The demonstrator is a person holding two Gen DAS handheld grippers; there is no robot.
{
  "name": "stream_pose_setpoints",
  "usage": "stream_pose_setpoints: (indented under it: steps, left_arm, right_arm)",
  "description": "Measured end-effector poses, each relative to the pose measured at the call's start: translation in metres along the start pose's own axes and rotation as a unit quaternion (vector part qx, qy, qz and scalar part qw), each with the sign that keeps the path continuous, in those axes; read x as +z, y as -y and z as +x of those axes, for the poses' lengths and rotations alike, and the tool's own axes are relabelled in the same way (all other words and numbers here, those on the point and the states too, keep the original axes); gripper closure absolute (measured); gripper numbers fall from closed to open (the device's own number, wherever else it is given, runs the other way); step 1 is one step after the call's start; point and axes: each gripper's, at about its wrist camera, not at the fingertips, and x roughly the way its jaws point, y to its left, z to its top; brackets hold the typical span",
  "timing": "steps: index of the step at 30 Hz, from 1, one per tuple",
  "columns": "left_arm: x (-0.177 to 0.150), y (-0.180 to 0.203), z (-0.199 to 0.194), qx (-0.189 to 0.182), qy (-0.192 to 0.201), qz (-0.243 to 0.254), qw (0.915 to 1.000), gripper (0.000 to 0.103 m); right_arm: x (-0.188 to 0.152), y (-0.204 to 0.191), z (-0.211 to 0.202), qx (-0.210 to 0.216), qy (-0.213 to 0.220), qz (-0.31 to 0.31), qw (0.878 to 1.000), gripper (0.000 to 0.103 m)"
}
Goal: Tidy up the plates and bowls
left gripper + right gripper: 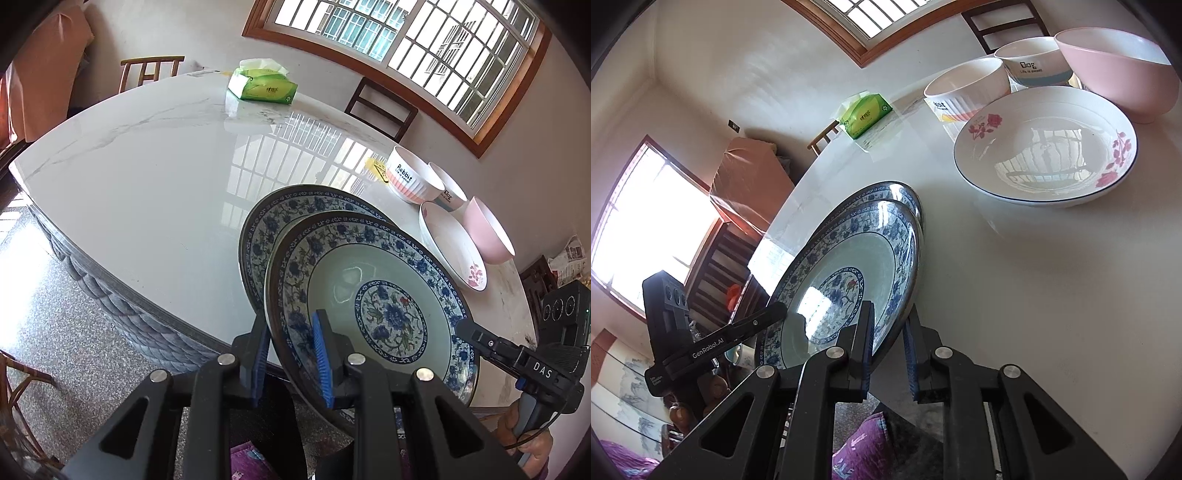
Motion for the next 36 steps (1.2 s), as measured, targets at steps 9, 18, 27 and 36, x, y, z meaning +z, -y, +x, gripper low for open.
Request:
stream_pose_setpoints:
  steps: [9, 18, 27, 36]
  left_arm:
    - [0.009, -0.007, 0.006, 0.009, 0.010, -0.006, 0.9999, 0.080]
    - [0.020, -0.011, 0.014, 0.018, 0.023, -0.004, 0.9996, 0.080]
    - [0.025, -0.012, 0.018, 0.019, 0.028, -0.005, 0.9994, 0.080]
    - [0.025, -0.015, 0.023, 0.030, 0.040, -0.005, 0.9987, 0.079]
  right_arm:
    - [0.003, -0.008, 0.007, -0.009, -0.003, -0.009, 1.000, 0.086]
    - [0.003, -0.015, 0.010, -0.021, 0.000, -0.014, 1.000, 0.086]
    - [0.001, -0.020, 0.006, -0.036, 0.004, -0.020, 0.999, 0.086]
    - [0.002, -0.022, 0.011, -0.040, 0.005, -0.018, 0.999, 0.086]
